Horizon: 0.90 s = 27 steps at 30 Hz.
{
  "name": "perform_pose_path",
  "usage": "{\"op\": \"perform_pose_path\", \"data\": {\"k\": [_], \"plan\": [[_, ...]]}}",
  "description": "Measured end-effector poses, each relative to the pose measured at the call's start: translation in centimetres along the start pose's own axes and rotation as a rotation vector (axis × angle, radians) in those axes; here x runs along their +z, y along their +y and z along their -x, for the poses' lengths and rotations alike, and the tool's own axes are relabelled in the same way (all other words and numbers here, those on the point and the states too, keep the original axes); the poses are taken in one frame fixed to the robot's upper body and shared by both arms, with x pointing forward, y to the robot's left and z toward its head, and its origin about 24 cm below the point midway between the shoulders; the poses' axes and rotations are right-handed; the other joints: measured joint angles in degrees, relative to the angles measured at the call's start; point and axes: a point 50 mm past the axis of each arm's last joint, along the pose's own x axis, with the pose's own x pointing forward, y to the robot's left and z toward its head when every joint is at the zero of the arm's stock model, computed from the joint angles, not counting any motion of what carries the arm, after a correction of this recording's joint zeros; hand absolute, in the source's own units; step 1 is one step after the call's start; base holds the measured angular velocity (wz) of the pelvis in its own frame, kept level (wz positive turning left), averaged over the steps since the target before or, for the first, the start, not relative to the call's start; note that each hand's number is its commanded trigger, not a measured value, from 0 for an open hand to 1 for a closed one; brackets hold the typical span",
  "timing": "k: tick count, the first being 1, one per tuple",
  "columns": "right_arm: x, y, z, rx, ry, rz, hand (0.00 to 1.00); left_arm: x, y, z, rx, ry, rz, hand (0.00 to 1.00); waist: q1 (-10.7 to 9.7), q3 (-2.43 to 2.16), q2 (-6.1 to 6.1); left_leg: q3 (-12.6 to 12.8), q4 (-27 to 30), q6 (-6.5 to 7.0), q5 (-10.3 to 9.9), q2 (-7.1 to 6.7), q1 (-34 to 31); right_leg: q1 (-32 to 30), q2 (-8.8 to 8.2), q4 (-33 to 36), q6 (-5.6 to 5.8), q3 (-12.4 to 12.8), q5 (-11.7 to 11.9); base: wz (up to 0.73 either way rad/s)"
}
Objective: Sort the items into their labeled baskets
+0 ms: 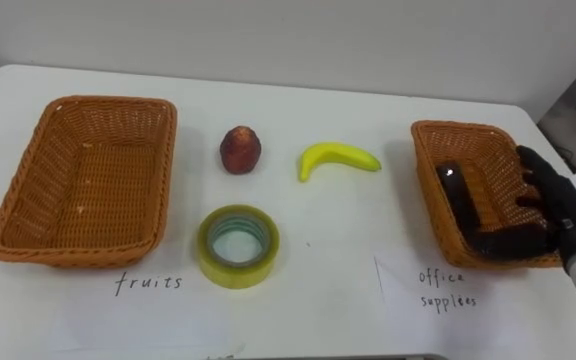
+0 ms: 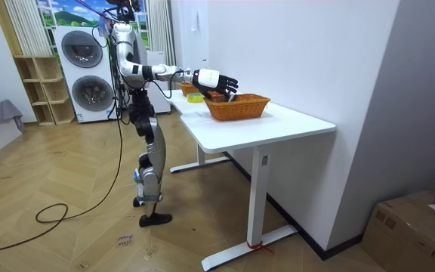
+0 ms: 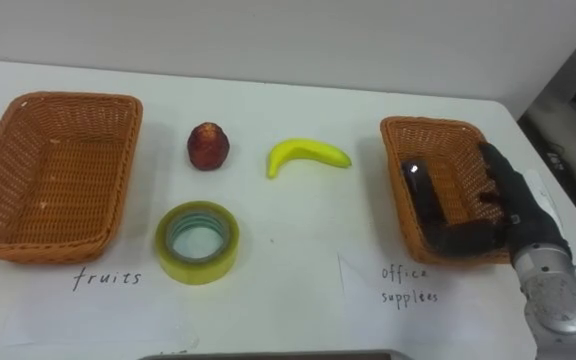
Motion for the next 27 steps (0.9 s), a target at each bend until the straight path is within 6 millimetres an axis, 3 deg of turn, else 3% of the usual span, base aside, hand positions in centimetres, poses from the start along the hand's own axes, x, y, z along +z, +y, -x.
{"op": "perform_pose_path", "data": {"k": [19, 27], "plan": [[0.0, 0.02, 0.0, 0.003, 0.0, -0.002, 0.0, -0.05, -0.03, 0.0, -0.005, 0.008, 0.0, 0.0, 0.02, 0.02, 0.0, 0.0, 0.04, 0.0, 0.0, 0.01, 0.02, 0.01, 0.01, -0.01, 0.0, 0.02, 0.0, 0.0], [0.27, -0.2, -0.12, -0.033, -0.01, -0.006, 0.0, 0.19, -0.07, 0.01, 0.014, -0.004, -0.008, 0.0, 0.25, 0.07, 0.62, 0.09, -0.42, 0.0, 0.0, 0.01, 0.02, -0.13, 0.04, 0.06, 0.0, -0.15, 0.0, 0.0]]}}
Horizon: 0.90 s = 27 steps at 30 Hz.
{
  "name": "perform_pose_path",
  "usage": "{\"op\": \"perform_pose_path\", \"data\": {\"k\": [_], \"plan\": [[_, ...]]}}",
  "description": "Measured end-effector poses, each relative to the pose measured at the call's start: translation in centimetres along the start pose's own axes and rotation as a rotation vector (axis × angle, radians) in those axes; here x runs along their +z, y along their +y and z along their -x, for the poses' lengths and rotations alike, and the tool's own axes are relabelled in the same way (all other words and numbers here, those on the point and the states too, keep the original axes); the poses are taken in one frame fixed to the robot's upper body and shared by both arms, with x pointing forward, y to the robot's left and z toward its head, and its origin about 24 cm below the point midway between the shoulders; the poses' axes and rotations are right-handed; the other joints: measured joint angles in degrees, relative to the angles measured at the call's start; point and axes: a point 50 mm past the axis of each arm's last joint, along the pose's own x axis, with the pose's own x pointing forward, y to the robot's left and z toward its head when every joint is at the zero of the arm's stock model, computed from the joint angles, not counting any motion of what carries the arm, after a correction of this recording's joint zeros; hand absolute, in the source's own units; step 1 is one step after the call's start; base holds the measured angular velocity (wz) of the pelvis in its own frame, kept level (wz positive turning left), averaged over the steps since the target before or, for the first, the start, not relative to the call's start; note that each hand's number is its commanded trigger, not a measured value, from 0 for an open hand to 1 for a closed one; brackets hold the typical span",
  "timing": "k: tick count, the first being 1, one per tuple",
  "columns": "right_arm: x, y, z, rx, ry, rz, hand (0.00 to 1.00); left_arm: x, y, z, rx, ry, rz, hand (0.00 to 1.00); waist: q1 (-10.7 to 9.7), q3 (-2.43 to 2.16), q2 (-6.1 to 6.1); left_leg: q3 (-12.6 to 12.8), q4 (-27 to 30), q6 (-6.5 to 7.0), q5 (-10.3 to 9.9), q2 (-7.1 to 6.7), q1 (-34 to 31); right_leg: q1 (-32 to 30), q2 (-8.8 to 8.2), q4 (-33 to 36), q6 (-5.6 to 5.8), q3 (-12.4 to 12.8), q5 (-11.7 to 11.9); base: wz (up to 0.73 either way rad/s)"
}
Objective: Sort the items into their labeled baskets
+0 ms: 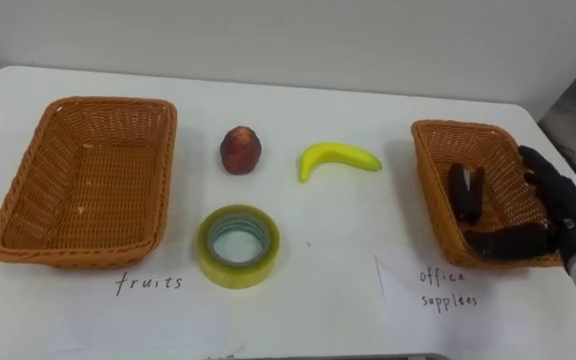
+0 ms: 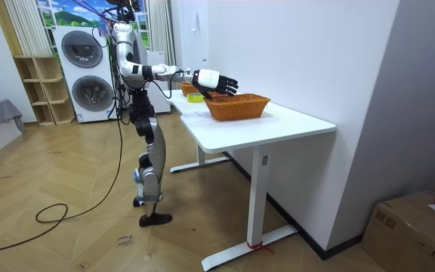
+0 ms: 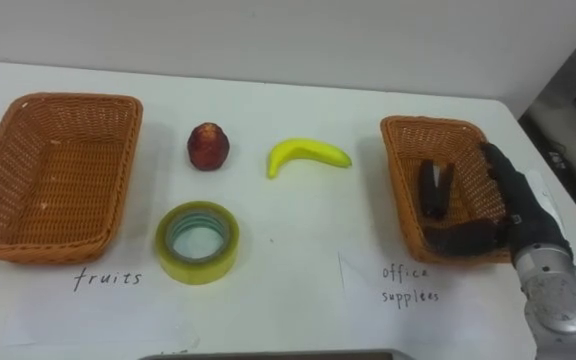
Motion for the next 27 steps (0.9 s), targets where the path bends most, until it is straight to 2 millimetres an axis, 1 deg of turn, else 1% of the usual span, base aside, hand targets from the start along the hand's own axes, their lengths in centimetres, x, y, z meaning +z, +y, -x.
{"op": "perform_pose_path", "data": {"k": [1, 6, 7, 9, 10, 13, 15, 18, 21, 24, 25, 27], "plan": [[0.2, 0.0, -0.1, -0.005, -0.007, -0.001, 0.0, 0.0, 0.0, 0.0, 0.0, -0.002, 0.0, 0.0, 0.04, 0.02, 0.02, 0.0, -0.02, 0.0, 0.0, 0.0, -0.04, -0.03, -0.01, 0.03, 0.0, -0.03, 0.0, 0.0], [2.8, -0.8, -0.1, -0.076, -0.121, -0.014, 0.0, 0.3, 0.0, 0.0, 0.017, -0.019, -0.005, 0.0, 0.08, -0.01, 0.27, 0.24, 0.14, 0.0, 0.02, 0.01, -0.41, -0.5, 0.03, 0.02, 0.0, -0.04, 0.0, 0.0], [3.0, -0.8, -0.2, -0.082, -0.129, -0.015, 0.0, 0.3, 0.0, 0.0, 0.017, -0.02, -0.007, 0.0, 0.16, -0.02, 0.25, 0.35, 0.16, 0.0, 0.02, 0.02, -0.38, -0.48, 0.03, 0.02, 0.0, -0.01, 0.0, -0.03], [3.8, -1.0, -0.4, -0.102, -0.158, -0.018, 0.0, 0.4, -0.2, 0.0, 0.011, -0.027, -0.012, 0.0, 1.17, 0.05, 0.18, 1.06, 0.28, 0.0, 0.02, 0.03, -0.12, -0.43, 0.08, 0.03, 0.0, 0.75, 0.0, -0.14], [4.0, -1.0, -0.4, -0.106, -0.168, -0.018, 0.0, 0.6, -0.2, 0.0, 0.01, -0.031, -0.011, 0.0, 1.28, 0.04, 0.15, 1.29, 0.37, 0.01, 0.02, 0.04, -0.12, -0.43, 0.09, 0.04, 0.01, 0.89, 0.0, -0.12], [6.2, -1.4, -0.3, -0.124, -0.255, -0.018, 0.0, 1.0, -0.3, 0.0, 0.01, -0.042, -0.01, 0.0, 1.49, 0.14, 0.22, 1.28, 0.45, 0.0, 0.02, 0.0, -0.21, -0.43, 0.02, 0.07, 0.02, 0.88, 0.0, -0.01], [8.2, -1.8, -0.4, -0.15, -0.34, -0.026, 0.0, 1.2, -0.2, -0.1, 0.012, -0.047, -0.01, 0.0, 1.33, 0.34, 0.44, 1.25, 0.43, 0.01, 0.02, 0.04, -0.25, -0.44, 0.05, 0.06, 0.02, 0.83, 0.01, 0.0], [9.7, -2.1, -0.3, -0.166, -0.405, -0.034, 0.0, 1.1, -0.2, -0.1, 0.008, -0.041, -0.012, 0.0, 1.39, 0.34, 0.33, 0.99, 0.35, 0.0, 0.01, 0.11, -0.22, -0.23, 0.07, 0.07, 0.02, 0.41, 0.01, 0.07], [10.1, -2.1, -0.3, -0.172, -0.426, -0.024, 0.0, 1.1, -0.3, -0.1, 0.006, -0.039, -0.013, 0.0, 1.67, 0.26, -0.13, 0.46, 0.21, -0.01, -0.01, 0.07, -0.21, 0.04, 0.04, -0.01, 0.02, -0.04, 0.01, 0.09], [10.9, -2.2, -0.4, -0.192, -0.448, 0.024, 0.0, 1.0, -0.3, -0.1, 0.005, -0.035, -0.015, 0.0, 2.64, 0.35, -0.47, 0.46, 0.04, 0.0, -0.01, 0.04, -0.35, -0.09, 0.03, -0.04, 0.02, -0.08, 0.01, 0.0], [11.1, -2.2, -0.5, -0.193, -0.453, 0.03, 0.0, 1.0, -0.3, -0.1, 0.005, -0.036, -0.015, 0.0, 2.82, 0.31, -0.52, 0.41, 0.06, 0.0, -0.01, 0.03, -0.4, -0.11, 0.02, -0.05, 0.02, -0.15, 0.01, 0.05], [11.9, -1.8, -0.6, -0.186, -0.483, 0.048, 0.0, 1.1, -0.3, -0.1, 0.004, -0.043, -0.014, 0.0, 2.99, 0.1, -0.83, -0.16, 0.28, 0.01, 0.0, -0.08, -1.11, -0.56, -0.12, -0.01, 0.02, -0.65, 0.01, 0.09]]}}
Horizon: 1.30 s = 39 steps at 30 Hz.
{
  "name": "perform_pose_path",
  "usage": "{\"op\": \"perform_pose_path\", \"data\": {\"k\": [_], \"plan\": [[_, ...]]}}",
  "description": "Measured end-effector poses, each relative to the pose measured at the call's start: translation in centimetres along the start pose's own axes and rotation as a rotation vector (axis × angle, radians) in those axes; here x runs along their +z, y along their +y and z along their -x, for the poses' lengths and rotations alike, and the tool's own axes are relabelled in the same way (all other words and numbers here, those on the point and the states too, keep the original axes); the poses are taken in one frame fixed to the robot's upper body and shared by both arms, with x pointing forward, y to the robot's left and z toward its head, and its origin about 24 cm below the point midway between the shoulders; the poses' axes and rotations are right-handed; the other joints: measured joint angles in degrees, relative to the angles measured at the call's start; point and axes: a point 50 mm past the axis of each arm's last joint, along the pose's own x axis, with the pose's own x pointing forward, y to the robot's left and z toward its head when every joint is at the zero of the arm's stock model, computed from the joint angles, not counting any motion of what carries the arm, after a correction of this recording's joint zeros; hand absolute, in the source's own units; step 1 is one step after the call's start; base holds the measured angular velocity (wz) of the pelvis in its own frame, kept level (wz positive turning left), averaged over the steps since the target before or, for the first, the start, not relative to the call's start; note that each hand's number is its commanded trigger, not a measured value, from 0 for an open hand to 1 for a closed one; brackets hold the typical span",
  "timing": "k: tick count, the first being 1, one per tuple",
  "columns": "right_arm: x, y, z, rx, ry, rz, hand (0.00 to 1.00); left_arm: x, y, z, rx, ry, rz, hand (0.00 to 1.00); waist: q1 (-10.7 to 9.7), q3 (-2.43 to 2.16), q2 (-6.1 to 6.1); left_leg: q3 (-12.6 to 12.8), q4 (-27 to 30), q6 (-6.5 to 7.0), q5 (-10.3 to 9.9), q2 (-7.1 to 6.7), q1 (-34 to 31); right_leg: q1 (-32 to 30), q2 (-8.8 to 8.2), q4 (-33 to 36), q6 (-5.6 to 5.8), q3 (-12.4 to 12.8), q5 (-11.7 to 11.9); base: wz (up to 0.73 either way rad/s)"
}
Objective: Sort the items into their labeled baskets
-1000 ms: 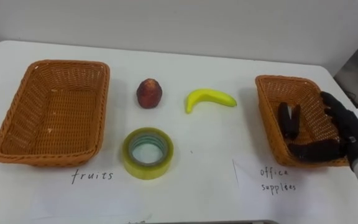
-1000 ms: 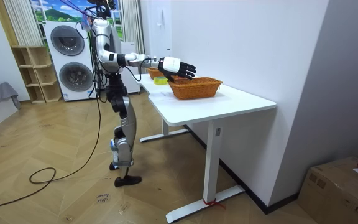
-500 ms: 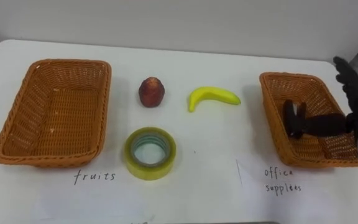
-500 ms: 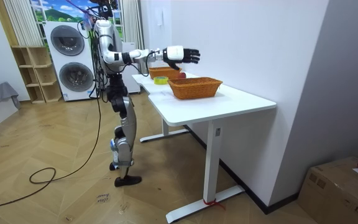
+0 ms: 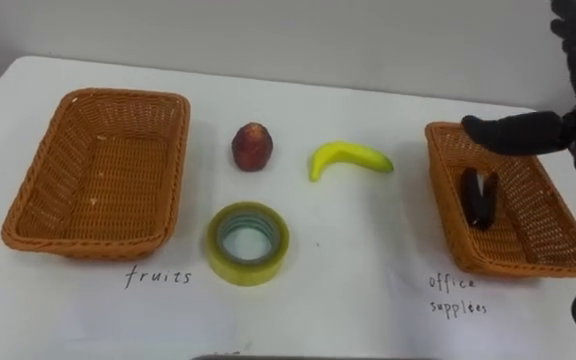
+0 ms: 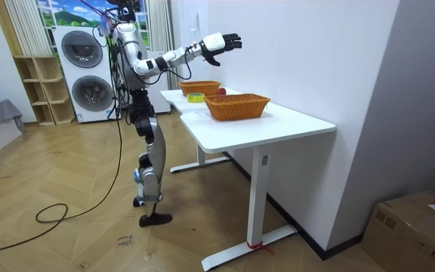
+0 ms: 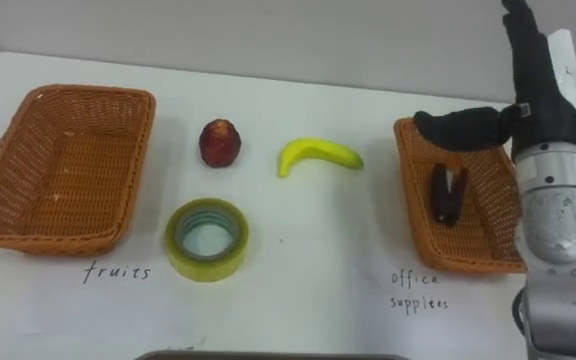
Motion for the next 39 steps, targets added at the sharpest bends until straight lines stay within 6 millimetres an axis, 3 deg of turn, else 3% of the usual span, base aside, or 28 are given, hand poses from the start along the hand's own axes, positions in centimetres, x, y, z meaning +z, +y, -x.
{"op": "perform_pose_path", "data": {"k": [5, 10, 15, 19, 22, 27, 33, 39], "plan": [[1.9, 0.7, -0.3, 0.029, -0.082, -0.038, 0.0, 0.2, -0.1, 0.0, -0.002, -0.016, -0.002, 0.0, 1.74, -0.14, -0.2, -0.26, 0.56, 0.0, 0.01, 0.02, -0.36, -0.14, -0.03, -0.08, 0.0, -0.23, 0.01, 0.03], [2.9, 2.0, -0.8, 0.068, -0.121, -0.112, 0.0, 0.7, -0.2, 0.0, -0.008, -0.031, -0.016, 0.0, 3.21, 0.17, 0.15, -0.98, 0.62, 0.01, 0.03, -0.08, -0.12, 0.43, -0.19, -0.29, 0.0, -0.94, 0.0, 0.07], [3.7, 4.9, -0.5, 0.158, -0.13, -0.188, 0.0, 1.4, -0.8, 0.1, -0.026, -0.059, -0.049, 0.0, 3.67, 0.59, 0.64, -2.0, 0.79, -0.01, 0.02, -0.03, -0.16, 0.87, -0.18, -0.32, 0.0, -1.66, 0.0, 0.07], [3.1, 6.1, -0.3, 0.199, -0.096, -0.2, 0.0, 2.2, -1.3, 0.1, -0.043, -0.076, -0.055, 0.0, 4.46, 0.83, 1.1, -2.44, 0.64, -0.02, 0.01, -0.13, -0.5, 0.84, -0.25, -0.29, 0.0, -2.0, 0.01, 0.06], [3.2, 6.8, -0.1, 0.228, -0.094, -0.204, 0.0, 1.9, -1.9, 0.3, -0.062, -0.073, -0.086, 0.0, 4.85, 0.55, 1.6, -2.35, 0.61, -0.02, 0.02, -0.12, -0.57, 0.81, -0.28, -0.27, 0.0, -2.22, 0.0, 0.02], [2.2, 8.4, 0.2, 0.284, -0.045, -0.18, 0.0, 2.0, -2.2, 0.4, -0.079, -0.067, -0.106, 0.0, 6.55, 0.22, 1.26, -2.52, 1.01, -0.03, 0.05, -0.11, -0.89, 0.54, -0.32, -0.33, 0.0, -2.55, 0.0, 0.01], [1.4, 9.1, 0.3, 0.297, -0.001, -0.178, 0.0, 2.0, -2.3, 0.4, -0.095, -0.057, -0.111, 0.0, 7.94, 0.12, 1.09, -3.55, 1.26, 0.0, 0.06, -0.25, -1.34, 0.59, -0.52, -0.44, 0.0, -3.69, 0.0, 0.09], [0.6, 10.6, 0.7, 0.355, 0.037, -0.166, 0.0, 2.0, -2.3, 0.4, -0.096, -0.054, -0.114, 0.0, 7.85, 0.03, 0.95, -4.13, 1.59, 0.0, 0.09, -0.39, -1.91, 0.87, -0.67, -1.14, 0.02, -4.33, 0.01, 0.05]]}}
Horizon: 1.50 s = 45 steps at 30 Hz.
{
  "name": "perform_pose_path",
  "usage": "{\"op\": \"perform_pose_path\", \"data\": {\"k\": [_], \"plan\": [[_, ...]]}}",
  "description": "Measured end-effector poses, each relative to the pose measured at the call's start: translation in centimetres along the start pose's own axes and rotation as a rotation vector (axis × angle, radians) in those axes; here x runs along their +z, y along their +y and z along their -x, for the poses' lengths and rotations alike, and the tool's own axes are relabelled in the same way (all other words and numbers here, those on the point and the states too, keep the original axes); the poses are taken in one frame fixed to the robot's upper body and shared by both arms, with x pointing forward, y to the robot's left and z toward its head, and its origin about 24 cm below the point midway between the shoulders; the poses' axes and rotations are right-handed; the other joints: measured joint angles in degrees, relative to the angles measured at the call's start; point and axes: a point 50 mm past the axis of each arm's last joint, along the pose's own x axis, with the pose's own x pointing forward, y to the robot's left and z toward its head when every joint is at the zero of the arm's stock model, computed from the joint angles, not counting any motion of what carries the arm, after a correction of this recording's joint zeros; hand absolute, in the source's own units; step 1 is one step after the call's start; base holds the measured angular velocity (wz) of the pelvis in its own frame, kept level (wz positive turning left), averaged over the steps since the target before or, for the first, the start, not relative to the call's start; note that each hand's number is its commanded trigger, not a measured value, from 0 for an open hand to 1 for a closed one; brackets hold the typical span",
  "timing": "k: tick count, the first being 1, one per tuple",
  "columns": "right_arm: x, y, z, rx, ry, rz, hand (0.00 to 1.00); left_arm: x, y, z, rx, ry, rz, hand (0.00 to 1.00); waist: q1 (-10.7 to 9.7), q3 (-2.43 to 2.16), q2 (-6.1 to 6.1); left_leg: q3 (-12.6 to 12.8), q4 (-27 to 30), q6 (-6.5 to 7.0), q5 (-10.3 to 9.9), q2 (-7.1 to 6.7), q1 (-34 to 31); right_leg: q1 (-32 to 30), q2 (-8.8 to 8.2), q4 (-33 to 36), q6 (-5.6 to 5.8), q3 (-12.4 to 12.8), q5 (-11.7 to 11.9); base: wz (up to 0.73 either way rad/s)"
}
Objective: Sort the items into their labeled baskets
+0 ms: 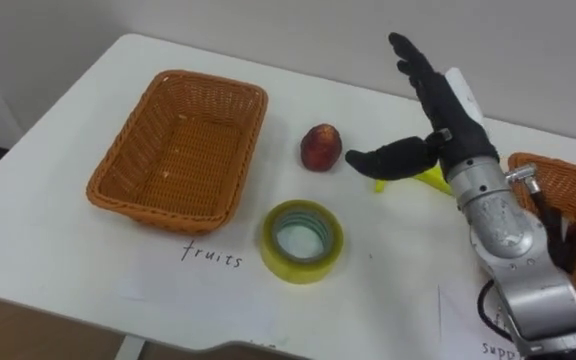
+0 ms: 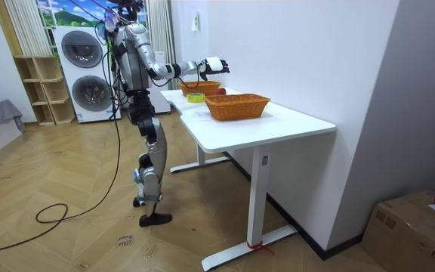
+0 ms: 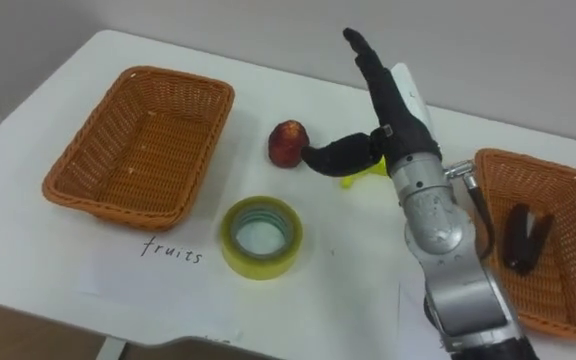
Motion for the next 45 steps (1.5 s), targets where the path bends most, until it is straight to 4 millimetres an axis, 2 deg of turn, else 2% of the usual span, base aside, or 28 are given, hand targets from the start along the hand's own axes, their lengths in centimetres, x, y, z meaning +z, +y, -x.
{"op": "perform_pose_path", "data": {"k": [3, 14, 19, 23, 35, 39, 45], "plan": [[-1.0, 0.7, 0.0, 0.036, 0.045, -0.001, 0.0, 0.0, 0.0, 0.0, 0.001, -0.002, 0.001, 0.0, -0.01, 0.05, -0.02, -0.01, 0.06, 0.0, 0.0, -0.01, -0.02, 0.03, -0.03, 0.02, 0.0, -0.01, 0.0, 0.0], [-2.0, 1.8, 0.1, 0.085, 0.095, -0.005, 0.0, 0.1, -0.1, 0.0, 0.0, 0.001, -0.011, 0.0, -0.04, 0.72, 0.78, -0.02, -0.61, 0.0, -0.01, 0.01, -0.38, -0.47, 0.04, 0.01, 0.0, -0.08, 0.0, 0.0], [-1.9, 2.3, 0.0, 0.087, 0.094, -0.005, 0.0, 0.1, -0.2, 0.1, -0.005, 0.003, -0.021, 0.0, -0.26, 0.77, 0.88, 0.08, -0.13, 0.0, 0.01, 0.02, -1.02, -1.07, 0.01, -0.03, 0.0, -0.17, 0.0, 0.0], [-2.7, 2.8, 0.1, 0.104, 0.131, -0.005, 0.0, 0.1, -0.3, 0.1, -0.01, 0.003, -0.02, 0.0, -0.02, 0.77, 0.9, 0.1, -0.09, 0.01, 0.01, 0.02, -1.04, -1.11, -0.38, -0.05, 0.0, -0.4, 0.0, 0.0], [-3.0, 3.8, 0.2, 0.134, 0.141, 0.025, 0.0, -0.3, -0.5, 0.1, -0.035, 0.016, -0.023, 0.0, 0.07, 0.67, 1.9, 0.69, 0.25, 0.02, 0.02, 0.08, -1.17, -1.18, -0.35, 0.1, 0.01, -0.34, 0.01, -0.01], [-3.0, 3.8, 0.2, 0.134, 0.142, 0.024, 0.0, -0.2, -0.6, 0.1, -0.039, 0.013, -0.033, 0.0, 0.14, 0.16, 2.27, 0.78, 0.02, 0.03, 0.02, 0.0, -1.23, -1.2, -0.19, 0.18, 0.0, -0.42, 0.04, 0.0], [-3.0, 3.9, 0.2, 0.136, 0.142, 0.021, 0.0, -0.2, -0.8, 0.2, -0.044, 0.009, -0.048, 0.0, 0.18, -0.09, 2.0, 0.77, 0.35, 0.03, 0.03, -0.01, -1.19, -1.2, -0.2, 0.16, 0.0, -0.45, 0.06, 0.0]]}}
